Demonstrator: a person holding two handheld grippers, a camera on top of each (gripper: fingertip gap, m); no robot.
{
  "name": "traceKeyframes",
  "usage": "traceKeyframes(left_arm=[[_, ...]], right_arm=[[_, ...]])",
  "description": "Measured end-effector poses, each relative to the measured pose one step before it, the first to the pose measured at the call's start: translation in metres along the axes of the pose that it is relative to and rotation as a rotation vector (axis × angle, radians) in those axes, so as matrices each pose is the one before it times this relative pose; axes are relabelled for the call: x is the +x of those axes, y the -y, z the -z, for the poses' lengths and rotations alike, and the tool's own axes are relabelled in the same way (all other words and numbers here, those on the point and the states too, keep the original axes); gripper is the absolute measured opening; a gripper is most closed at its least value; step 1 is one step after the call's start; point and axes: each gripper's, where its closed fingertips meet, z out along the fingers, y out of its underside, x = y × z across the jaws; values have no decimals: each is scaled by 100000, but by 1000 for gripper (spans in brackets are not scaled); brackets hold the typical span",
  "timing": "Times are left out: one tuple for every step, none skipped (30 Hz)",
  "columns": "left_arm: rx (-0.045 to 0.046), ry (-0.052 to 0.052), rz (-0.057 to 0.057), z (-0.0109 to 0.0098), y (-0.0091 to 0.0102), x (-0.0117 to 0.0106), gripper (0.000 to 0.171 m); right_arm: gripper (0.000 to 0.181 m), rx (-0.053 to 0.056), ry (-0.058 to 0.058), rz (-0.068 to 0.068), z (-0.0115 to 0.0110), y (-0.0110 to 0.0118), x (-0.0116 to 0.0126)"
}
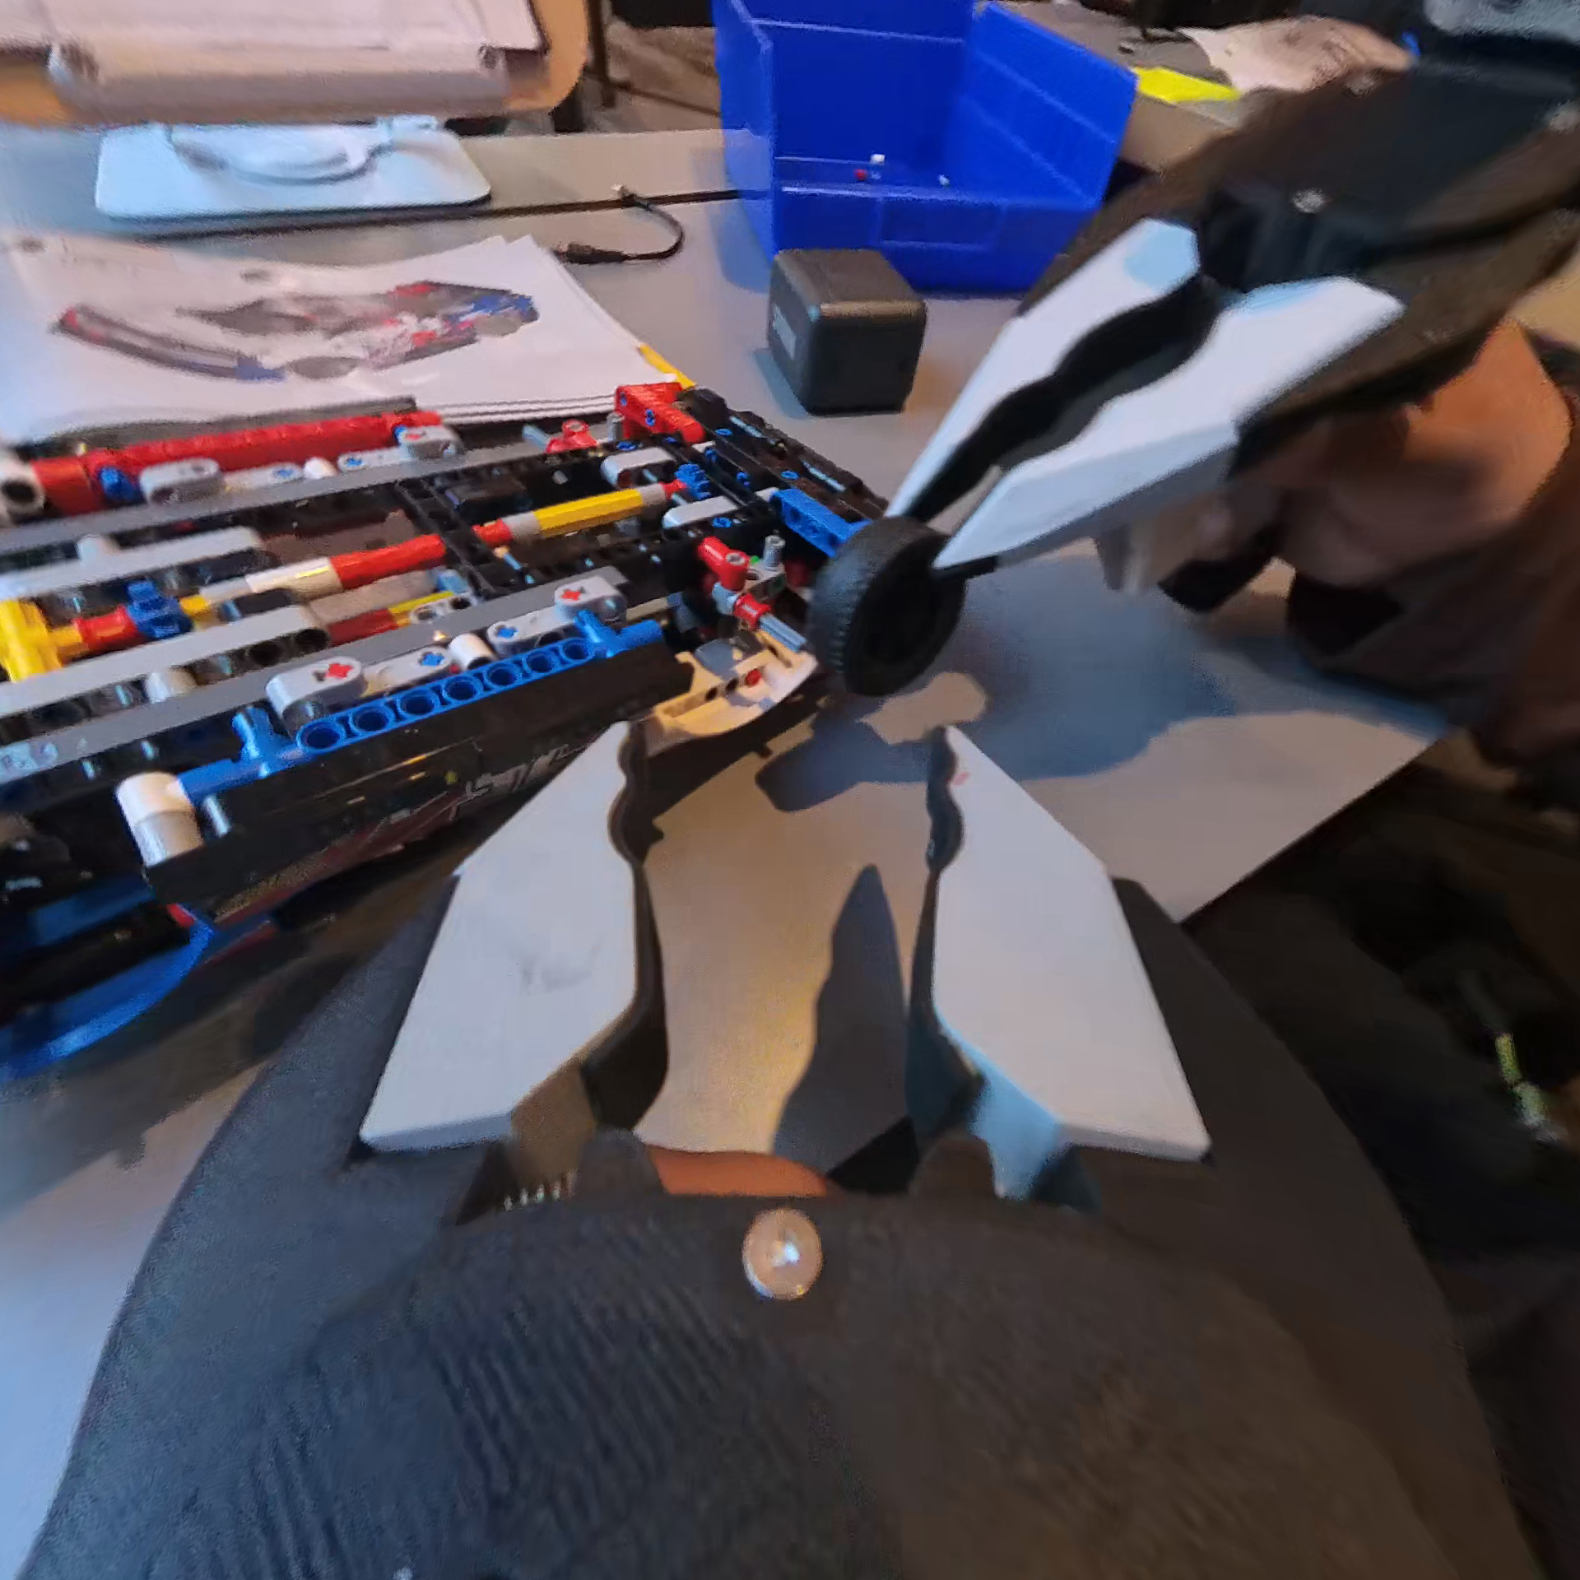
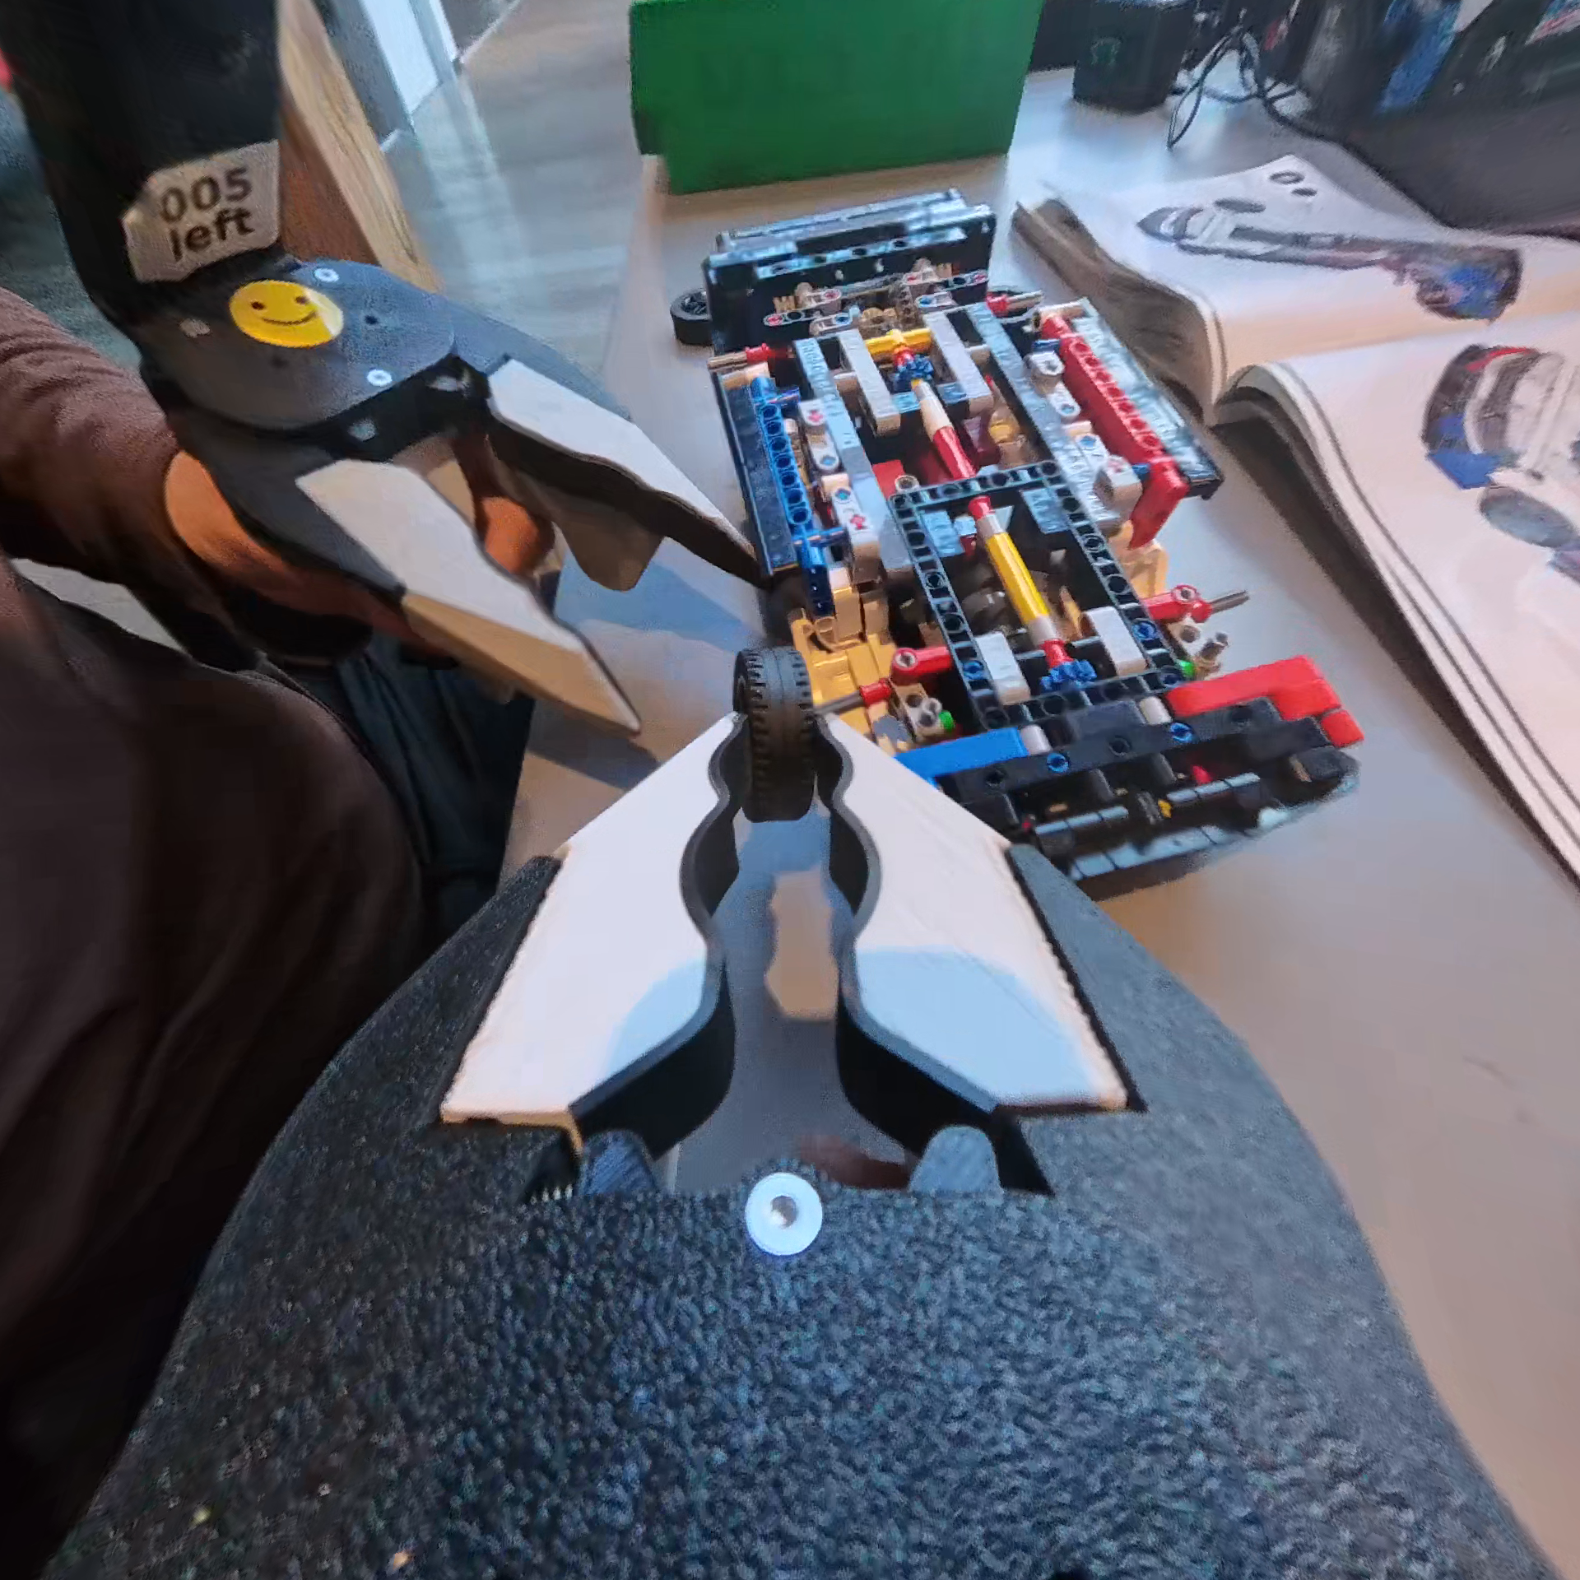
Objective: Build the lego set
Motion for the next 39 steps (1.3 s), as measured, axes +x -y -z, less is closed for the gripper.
traceKeyframes(left_arm=[[452,30,-4983,210,-109,129,61],[-169,214,-4314,246,25,164,56],[-500,-2693,-4856,319,244,615,53],[-465,-3803,-6314,464,536,739,50],[291,-2214,-8136,603,959,246,47],[398,-819,-10397,729,1231,-456,50],[-818,352,-10992,671,1135,-1283,51],[-2872,-1303,-8523,401,838,-1727,49],[-4663,-6397,-4362,1,426,-1415,49],[-6677,-10073,-1520,-316,-66,-1048,48],[-7042,-7934,-2695,-638,-291,-1391,47],[-5919,-1043,-5003,-914,-306,-2244,47],[-3313,-481,-6195,-1105,-209,-1803,50],[-653,-4157,-7221,-1088,-56,-518,50],[2613,-5963,-9132,-892,363,507,52],[4785,-6345,-11928,-629,584,1167,54],[5084,-4098,-14751,-469,621,1178,49],[3697,130,-15024,-427,513,566,39],[2358,1368,-11758,-482,370,91,30],[537,-2597,-7576,-588,111,292,20],[-604,-6648,-3737,-642,-72,605,16],[-754,-7168,-2412,-605,-139,518,17],[-212,-6240,-2416,-502,-124,313,14],[563,-4530,-2115,-430,-62,52,11],[1207,-5433,-1406,-343,43,227,12],[699,-7342,-427,-328,15,543,14],[-508,-6423,-163,-328,-125,432,17],[-785,-4594,-357,-330,-155,244,19],[-406,-3677,-1014,-251,-117,247,19],[-39,-1257,-1253,-189,-23,8,19],[355,-54,-1235,-84,59,-48,18],[268,501,-893,-20,114,-39,21],[456,183,-573,15,206,91,20],[-5,845,-468,-28,176,43,18],[221,450,-846,-56,200,140,16],[847,261,-903,-56,310,145,14],[946,29,-76,-68,354,112,13],[-104,-616,502,-79,189,145,11],[-428,-715,324,-66,92,173,10]], right_arm=[[10,-362,1344,-948,-341,28,-118],[10,22,855,-1180,-211,92,-63],[10,320,893,-699,-52,181,-85],[10,852,749,193,115,272,-110],[10,717,805,1029,230,251,-143],[10,504,400,1487,289,175,-117],[10,139,-1412,2005,247,77,123],[10,-535,-2369,3145,131,-93,187],[10,-446,-1669,4029,5,-127,-106],[10,748,-1069,4363,-68,40,-410],[10,1401,-602,4768,-82,104,-651],[10,526,-1238,5532,-53,3,-665],[10,-748,-3917,6370,34,-94,-340],[10,-1295,-5212,7076,127,-102,-202],[10,-1185,-3985,6590,148,-51,-359],[10,-980,-3554,4385,89,-69,-245],[10,-825,-2429,2294,-8,-171,-203],[10,-564,-565,772,-99,-234,-256],[10,-101,494,-365,-135,-176,-177],[10,151,1372,-785,-173,-64,-93],[10,310,709,-576,-148,36,139],[10,921,-640,443,-79,199,371],[10,1024,-444,1011,-26,266,325],[10,268,-275,726,-53,187,287],[10,-277,-1018,140,-108,44,383],[10,-333,-146,-1487,-220,-108,294],[10,-576,1116,-4789,-306,-291,254],[10,-496,1151,-7862,-351,-407,423],[10,-435,2887,-8664,-273,-359,304],[10,682,4083,-7704,-82,-65,152],[10,2145,4011,-6154,130,282,53],[10,2320,2617,-4679,243,367,131],[10,1623,1524,-3613,264,221,197],[10,732,1027,-3462,242,17,234],[10,1279,747,-3401,215,-25,198],[10,1638,1297,-3299,153,-80,51],[10,931,1884,-2731,164,-89,-120],[10,2383,1853,-1126,292,291,-285],[10,3957,1418,-137,383,497,-348]])
